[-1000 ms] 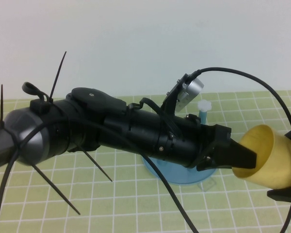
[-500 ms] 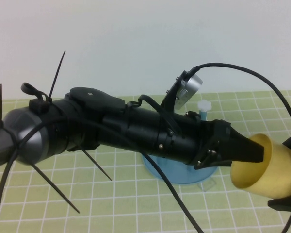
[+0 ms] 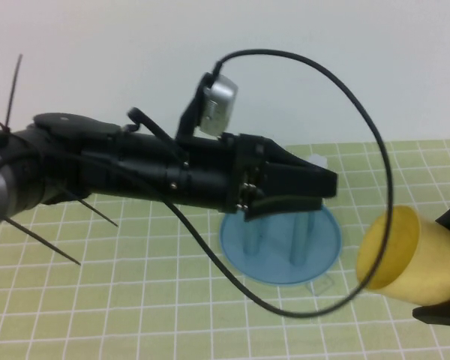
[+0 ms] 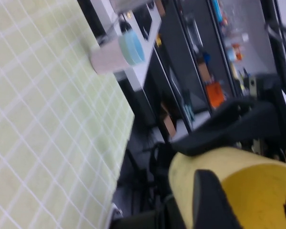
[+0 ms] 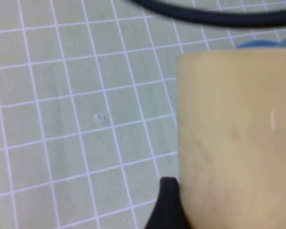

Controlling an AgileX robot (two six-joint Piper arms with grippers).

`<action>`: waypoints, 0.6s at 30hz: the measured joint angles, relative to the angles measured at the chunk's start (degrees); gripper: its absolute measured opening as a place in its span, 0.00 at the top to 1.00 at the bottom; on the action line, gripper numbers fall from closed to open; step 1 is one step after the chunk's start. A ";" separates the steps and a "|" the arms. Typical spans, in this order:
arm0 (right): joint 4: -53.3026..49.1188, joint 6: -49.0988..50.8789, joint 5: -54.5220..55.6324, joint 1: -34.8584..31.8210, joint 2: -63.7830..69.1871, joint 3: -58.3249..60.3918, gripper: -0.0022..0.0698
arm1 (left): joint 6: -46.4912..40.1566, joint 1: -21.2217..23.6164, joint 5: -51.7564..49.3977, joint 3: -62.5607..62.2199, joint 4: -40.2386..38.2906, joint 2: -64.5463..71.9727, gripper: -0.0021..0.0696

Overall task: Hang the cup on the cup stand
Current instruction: Adjust the cup with two arms

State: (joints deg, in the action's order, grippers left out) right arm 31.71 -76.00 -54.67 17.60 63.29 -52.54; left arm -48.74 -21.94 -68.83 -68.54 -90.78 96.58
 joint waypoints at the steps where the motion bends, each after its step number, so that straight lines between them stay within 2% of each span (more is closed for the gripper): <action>1: 0.00 0.00 0.14 0.00 0.00 0.00 0.17 | 0.01 0.58 0.00 0.00 0.00 0.00 0.52; 9: 0.09 0.00 0.96 0.00 0.00 0.00 0.17 | -2.04 1.06 0.02 0.00 0.70 -3.90 0.51; 18: 0.09 0.00 3.79 0.00 0.00 0.00 0.17 | -2.46 -0.36 -0.08 0.00 2.45 -9.73 0.37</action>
State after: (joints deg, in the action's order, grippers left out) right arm 31.81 -76.00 -50.88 17.60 63.29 -52.54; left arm -51.20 -22.31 -68.90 -68.54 -88.33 86.85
